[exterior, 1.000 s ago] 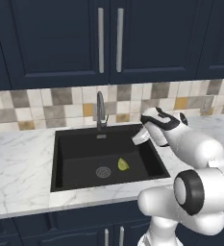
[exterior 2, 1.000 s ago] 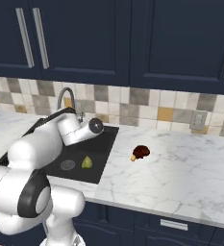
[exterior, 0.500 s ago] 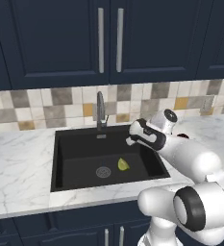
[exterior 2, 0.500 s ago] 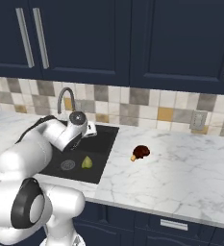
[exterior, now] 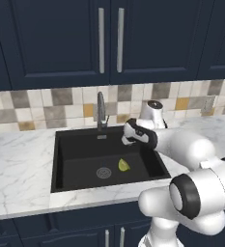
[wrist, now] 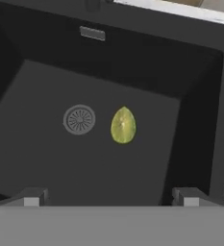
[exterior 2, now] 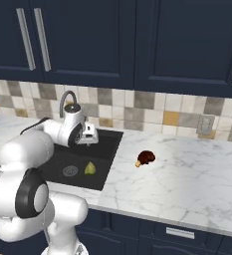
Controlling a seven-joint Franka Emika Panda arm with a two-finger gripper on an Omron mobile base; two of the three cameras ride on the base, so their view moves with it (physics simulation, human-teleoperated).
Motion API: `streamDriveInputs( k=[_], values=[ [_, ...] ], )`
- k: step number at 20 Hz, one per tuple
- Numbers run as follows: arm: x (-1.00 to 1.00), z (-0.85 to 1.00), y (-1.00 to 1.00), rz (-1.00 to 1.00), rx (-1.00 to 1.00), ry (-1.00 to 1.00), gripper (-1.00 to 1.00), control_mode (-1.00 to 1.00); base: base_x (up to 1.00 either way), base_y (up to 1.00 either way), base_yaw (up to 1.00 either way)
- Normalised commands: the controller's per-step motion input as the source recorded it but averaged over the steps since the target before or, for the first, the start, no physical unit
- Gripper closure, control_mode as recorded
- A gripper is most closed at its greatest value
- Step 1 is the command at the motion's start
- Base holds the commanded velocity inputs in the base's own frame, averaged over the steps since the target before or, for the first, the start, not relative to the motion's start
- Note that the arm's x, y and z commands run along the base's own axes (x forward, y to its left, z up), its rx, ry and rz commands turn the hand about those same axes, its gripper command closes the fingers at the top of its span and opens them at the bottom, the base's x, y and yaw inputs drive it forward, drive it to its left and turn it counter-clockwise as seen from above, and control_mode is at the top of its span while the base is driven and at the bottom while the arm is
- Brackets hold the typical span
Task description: Turn on the sink faucet. Then move the lemon wedge from the counter to the sink. Turn off the sink. Move the vegetable from the sink to the pot next to the stove. Finally move the pot to the rear left burner.
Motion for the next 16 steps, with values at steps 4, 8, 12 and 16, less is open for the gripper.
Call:
streamDriveInputs(
  k=[4,8,12,16],
  values=[
    [0.0,-0.25,0.0,0.0,-0.07,0.03,-1.0,-1.0,0.0,0.0,0.0],
    [0.0,-0.41,0.0,0.0,-0.07,0.0,-1.0,-1.0,0.0,0.0,0.0],
    [0.01,-0.42,0.0,0.0,-0.05,0.0,-1.0,-1.0,0.0,0.0,0.0],
    [0.18,-0.27,0.03,-0.01,-0.03,0.02,-1.0,-1.0,0.0,0.0,0.0]
  ],
)
